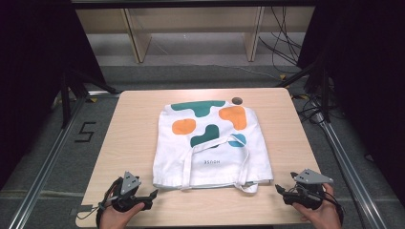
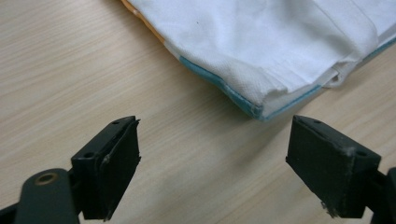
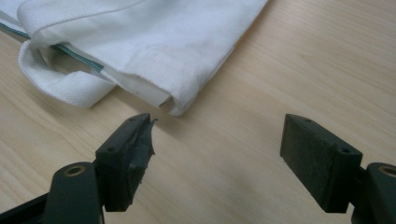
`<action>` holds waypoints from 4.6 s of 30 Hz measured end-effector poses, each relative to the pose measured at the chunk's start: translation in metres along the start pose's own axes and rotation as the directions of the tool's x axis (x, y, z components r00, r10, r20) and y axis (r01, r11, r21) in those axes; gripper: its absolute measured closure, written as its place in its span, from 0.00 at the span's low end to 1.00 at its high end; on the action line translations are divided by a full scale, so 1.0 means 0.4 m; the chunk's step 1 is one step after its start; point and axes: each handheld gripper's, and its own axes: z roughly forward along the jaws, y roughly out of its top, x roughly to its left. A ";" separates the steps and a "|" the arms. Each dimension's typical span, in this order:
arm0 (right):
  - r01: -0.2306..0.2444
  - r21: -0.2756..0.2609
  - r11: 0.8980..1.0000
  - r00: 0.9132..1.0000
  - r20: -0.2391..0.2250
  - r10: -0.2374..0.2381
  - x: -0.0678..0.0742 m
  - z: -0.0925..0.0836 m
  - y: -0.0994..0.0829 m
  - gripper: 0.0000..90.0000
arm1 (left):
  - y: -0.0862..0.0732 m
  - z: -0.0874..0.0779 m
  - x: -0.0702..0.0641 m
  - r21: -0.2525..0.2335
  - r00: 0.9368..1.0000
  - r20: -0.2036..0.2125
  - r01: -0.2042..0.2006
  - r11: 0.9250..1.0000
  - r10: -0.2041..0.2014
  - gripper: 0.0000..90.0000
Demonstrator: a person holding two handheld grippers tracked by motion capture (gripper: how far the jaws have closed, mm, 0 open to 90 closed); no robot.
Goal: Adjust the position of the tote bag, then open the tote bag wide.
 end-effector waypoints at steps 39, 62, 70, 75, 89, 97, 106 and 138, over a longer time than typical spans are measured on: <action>0.071 -0.020 0.997 0.997 0.008 -0.071 0.013 0.018 0.020 0.31 | 0.105 0.110 -0.020 -0.050 0.968 -0.043 -0.248 0.967 0.246 0.74; 0.232 0.047 0.972 0.971 0.050 -0.234 0.043 0.133 0.102 0.54 | 0.102 0.102 -0.002 -0.058 0.985 0.013 -0.171 0.983 0.172 0.81; 0.290 0.075 0.954 0.954 0.049 -0.294 0.036 0.159 0.118 0.86 | 0.098 0.101 -0.016 -0.060 0.979 0.034 -0.198 0.978 0.201 0.81; 0.265 0.031 0.964 0.964 0.019 -0.266 0.032 0.121 0.117 0.90 | 0.087 0.088 -0.026 -0.066 0.978 0.063 -0.195 0.979 0.199 0.82; 0.274 -0.005 0.962 0.962 0.006 -0.274 0.095 0.002 0.048 0.88 | 0.057 0.028 -0.079 -0.100 0.966 0.075 -0.238 0.966 0.246 0.81; 0.257 0.032 0.966 0.966 -0.017 -0.257 0.091 0.054 0.050 0.84 | 0.057 0.045 -0.071 -0.048 0.967 0.081 -0.239 0.970 0.242 0.72; 0.245 -0.003 0.969 0.969 -0.011 -0.245 0.086 0.043 0.052 0.91 | 0.048 0.067 -0.104 0.093 0.933 -0.053 -0.351 0.932 0.356 0.63; 0.173 -0.231 0.957 0.985 0.038 -0.169 0.043 -0.030 0.123 0.97 | 0.145 -0.030 -0.069 -0.262 0.951 -0.068 -0.307 0.915 0.300 0.94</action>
